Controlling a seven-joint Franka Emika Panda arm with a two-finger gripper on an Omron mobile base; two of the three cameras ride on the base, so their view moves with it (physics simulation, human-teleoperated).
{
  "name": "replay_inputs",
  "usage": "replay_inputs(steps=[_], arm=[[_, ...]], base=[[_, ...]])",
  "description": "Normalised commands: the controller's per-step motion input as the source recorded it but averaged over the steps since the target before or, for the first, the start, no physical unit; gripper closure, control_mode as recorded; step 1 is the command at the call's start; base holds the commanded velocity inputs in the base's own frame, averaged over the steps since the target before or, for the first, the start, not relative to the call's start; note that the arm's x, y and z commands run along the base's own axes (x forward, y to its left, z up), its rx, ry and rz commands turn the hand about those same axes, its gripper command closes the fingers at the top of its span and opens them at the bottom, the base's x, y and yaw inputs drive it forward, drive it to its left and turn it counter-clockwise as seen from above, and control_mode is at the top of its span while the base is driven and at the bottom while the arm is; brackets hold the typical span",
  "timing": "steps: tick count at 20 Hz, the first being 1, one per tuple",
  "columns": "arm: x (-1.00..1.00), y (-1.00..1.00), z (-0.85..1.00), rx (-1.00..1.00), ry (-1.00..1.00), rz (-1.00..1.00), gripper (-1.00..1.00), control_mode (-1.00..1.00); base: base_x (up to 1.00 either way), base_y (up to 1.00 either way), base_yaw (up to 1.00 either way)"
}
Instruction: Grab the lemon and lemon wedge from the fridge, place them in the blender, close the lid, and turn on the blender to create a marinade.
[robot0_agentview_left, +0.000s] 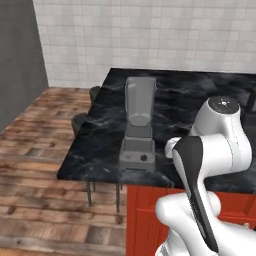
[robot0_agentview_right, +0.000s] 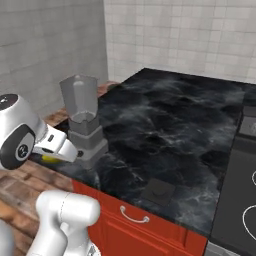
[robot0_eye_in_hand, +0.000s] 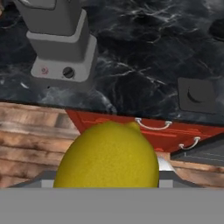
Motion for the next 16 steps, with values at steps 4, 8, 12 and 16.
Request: replay_inputs(steps=[4,8,12,16], arm=[[0.0,0.0,0.0,0.0,0.0,0.0,1.0,1.0],[0.0,0.0,0.0,0.0,0.0,0.0,1.0,1.0],[0.0,0.0,0.0,0.0,0.0,0.0,1.0,1.0],[0.0,0.0,0.0,0.0,0.0,0.0,1.0,1.0]], base=[[0.24,0.0,-0.31],[0.48,0.29,-0.28],[0.41,0.48,-0.21],[0.04,0.04,-0.09]])
